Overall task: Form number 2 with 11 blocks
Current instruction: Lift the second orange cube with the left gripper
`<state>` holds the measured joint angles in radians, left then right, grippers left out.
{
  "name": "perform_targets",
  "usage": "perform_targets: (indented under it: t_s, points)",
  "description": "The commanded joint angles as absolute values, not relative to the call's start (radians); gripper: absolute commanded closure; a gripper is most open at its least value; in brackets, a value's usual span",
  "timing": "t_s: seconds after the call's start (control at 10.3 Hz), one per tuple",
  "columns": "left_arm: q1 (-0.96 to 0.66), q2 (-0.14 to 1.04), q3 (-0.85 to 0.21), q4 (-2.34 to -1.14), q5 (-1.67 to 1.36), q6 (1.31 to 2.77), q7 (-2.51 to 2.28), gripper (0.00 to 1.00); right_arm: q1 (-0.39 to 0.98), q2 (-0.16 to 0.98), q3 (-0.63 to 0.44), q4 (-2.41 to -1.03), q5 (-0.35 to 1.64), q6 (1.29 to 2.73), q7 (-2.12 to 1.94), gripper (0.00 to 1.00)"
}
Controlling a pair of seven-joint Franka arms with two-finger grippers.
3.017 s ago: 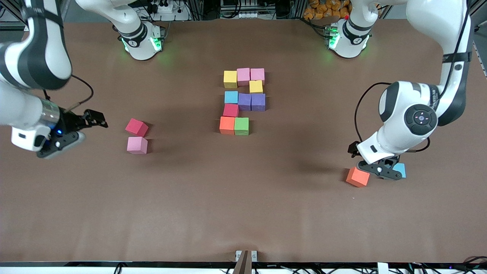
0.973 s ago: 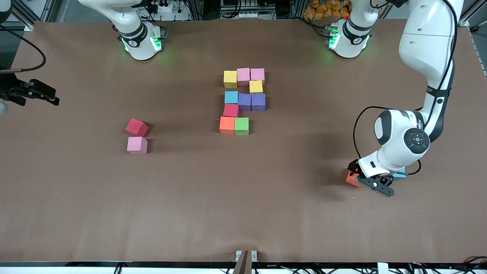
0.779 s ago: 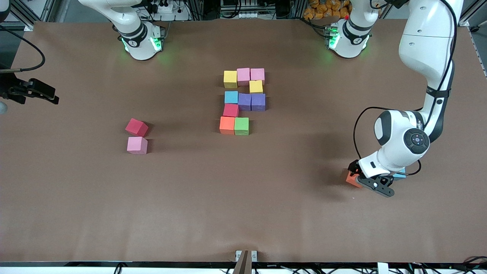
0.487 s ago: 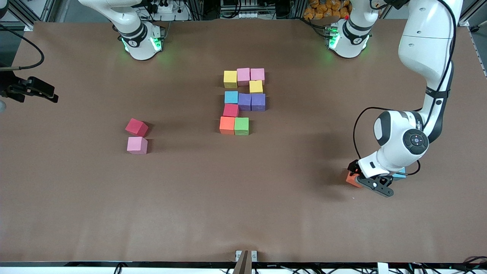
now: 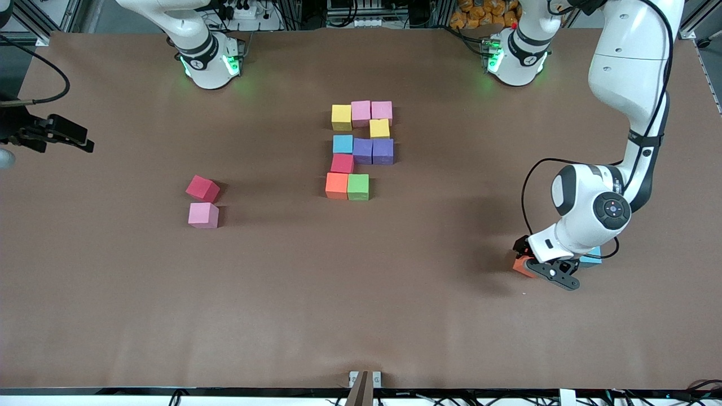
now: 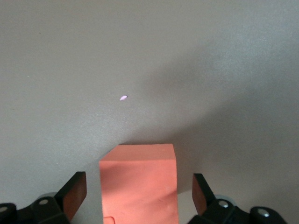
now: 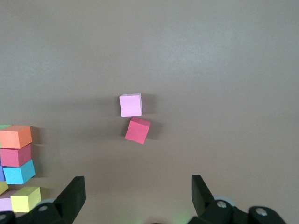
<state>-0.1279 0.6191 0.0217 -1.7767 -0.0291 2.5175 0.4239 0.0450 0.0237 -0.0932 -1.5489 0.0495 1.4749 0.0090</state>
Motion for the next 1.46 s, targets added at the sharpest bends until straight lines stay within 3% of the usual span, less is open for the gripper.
perform_targets:
  t_s: [0.0, 0.19, 0.29, 0.39, 0.58, 0.68, 0.78, 1.36]
  points:
    - [-0.140, 0.624, 0.031, -1.786, -0.008, 2.531, 0.422, 0.00, 0.054, 0.031, -0.080, -1.510, 0.064, 1.434, 0.072, 0.00]
    - [-0.140, 0.632, 0.031, -1.786, -0.005, 2.530, 0.431, 0.00, 0.058, 0.035, -0.083, -1.508, 0.066, 1.431, 0.075, 0.00]
    - [-0.140, 0.637, 0.031, -1.784, -0.005, 2.531, 0.437, 0.09, 0.060, 0.035, -0.083, -1.499, 0.067, 1.433, 0.072, 0.00]
    - [-0.140, 0.638, 0.031, -1.784, -0.005, 2.531, 0.439, 0.22, 0.058, 0.040, -0.083, -1.496, 0.069, 1.430, 0.065, 0.00]
    - [-0.141, 0.637, 0.032, -1.782, -0.003, 2.530, 0.442, 0.65, 0.055, 0.044, -0.084, -1.467, 0.069, 1.427, 0.064, 0.00]
    - [-0.141, 0.632, 0.032, -1.782, -0.005, 2.526, 0.442, 0.79, 0.045, 0.043, -0.089, -1.463, 0.074, 1.417, 0.061, 0.00]
    - [-0.141, 0.624, 0.032, -1.781, -0.005, 2.502, 0.442, 0.87, 0.044, 0.038, -0.086, -1.459, 0.071, 1.410, 0.055, 0.00]
    - [-0.268, 0.442, 0.005, -1.867, -0.003, 2.396, 0.531, 0.86, 0.084, 0.035, -0.080, -1.442, 0.057, 1.365, 0.098, 0.00]
